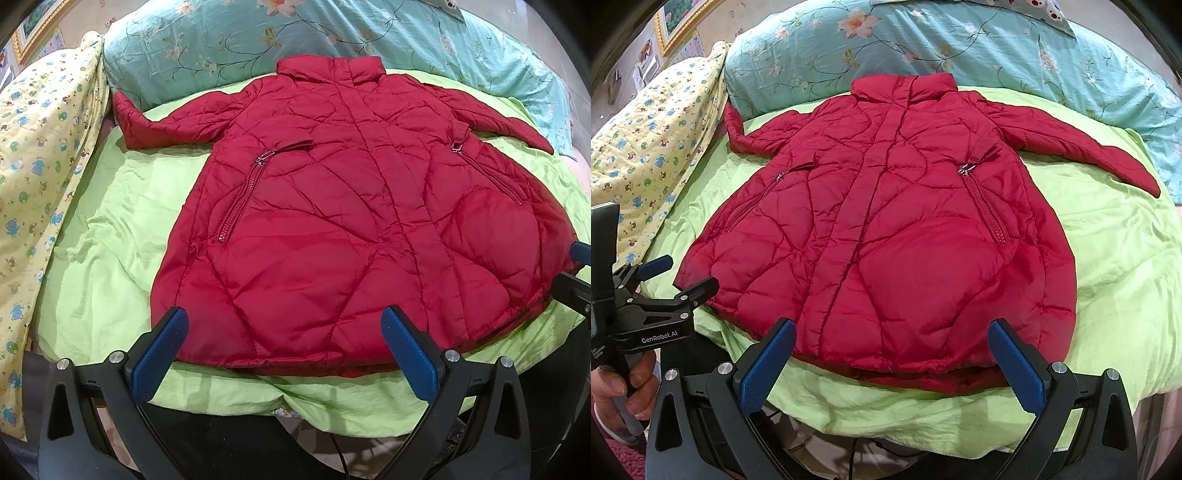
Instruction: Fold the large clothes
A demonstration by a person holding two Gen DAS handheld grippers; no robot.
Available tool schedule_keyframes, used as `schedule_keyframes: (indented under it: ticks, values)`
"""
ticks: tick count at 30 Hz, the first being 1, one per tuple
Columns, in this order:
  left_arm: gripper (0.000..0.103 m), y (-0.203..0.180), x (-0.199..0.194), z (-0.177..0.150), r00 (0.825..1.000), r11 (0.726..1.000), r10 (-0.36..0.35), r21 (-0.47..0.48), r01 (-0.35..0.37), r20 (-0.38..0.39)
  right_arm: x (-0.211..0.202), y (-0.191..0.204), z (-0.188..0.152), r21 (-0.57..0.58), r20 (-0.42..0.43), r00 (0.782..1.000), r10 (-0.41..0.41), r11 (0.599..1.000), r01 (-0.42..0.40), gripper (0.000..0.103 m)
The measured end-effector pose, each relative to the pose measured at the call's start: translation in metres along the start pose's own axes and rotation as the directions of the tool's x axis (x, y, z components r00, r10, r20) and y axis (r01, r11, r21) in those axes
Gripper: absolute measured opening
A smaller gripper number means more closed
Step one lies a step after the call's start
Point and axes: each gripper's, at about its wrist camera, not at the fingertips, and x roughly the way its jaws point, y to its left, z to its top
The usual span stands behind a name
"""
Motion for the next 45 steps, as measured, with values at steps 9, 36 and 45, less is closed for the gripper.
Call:
schedule_keyframes:
  ticks: [9, 36, 45]
  values:
    - [0.103, 0.003, 0.000, -0.001, 1.000, 1.000, -0.002, -0.002, 0.002, 0.003, 0.001, 0.003, 0.001, -0.007, -0.006, 1.000, -0.012, 1.000, 0.012, 0.103]
    - [0.103, 0.010, 0.009, 0.009, 1.000, 1.000, -0.010, -0.006, 0.010, 0.012, 0.005, -0.010, 0.008, 0.033, 0.027, 0.999, 0.025, 0.999, -0.026, 0.103]
    - [0.103, 0.019, 0.026, 0.035, 0.999, 0.999, -0.035, -0.040, 0.036, 0.030, 0.008, -0.057, 0.032, 0.098, 0.089, 0.996, -0.030, 0.995, 0.021, 0.103]
